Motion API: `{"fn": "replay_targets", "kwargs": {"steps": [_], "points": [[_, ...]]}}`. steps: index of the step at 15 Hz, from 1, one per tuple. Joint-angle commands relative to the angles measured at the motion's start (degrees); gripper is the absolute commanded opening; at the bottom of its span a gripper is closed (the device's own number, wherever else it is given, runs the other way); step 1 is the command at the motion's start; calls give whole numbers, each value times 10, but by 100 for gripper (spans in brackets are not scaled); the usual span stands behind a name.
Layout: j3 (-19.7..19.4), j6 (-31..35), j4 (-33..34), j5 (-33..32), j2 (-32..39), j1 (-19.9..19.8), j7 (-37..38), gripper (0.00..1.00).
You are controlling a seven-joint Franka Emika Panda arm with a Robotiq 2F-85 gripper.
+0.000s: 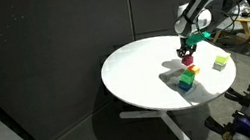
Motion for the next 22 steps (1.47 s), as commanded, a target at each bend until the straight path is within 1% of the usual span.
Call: {"fn": "replay_targets", "kwargs": {"steps": [1,22], "points": [[-2,-14,11,1,3,4,10,28],[3,-20,-1,5,-3,4,7,28]]}}
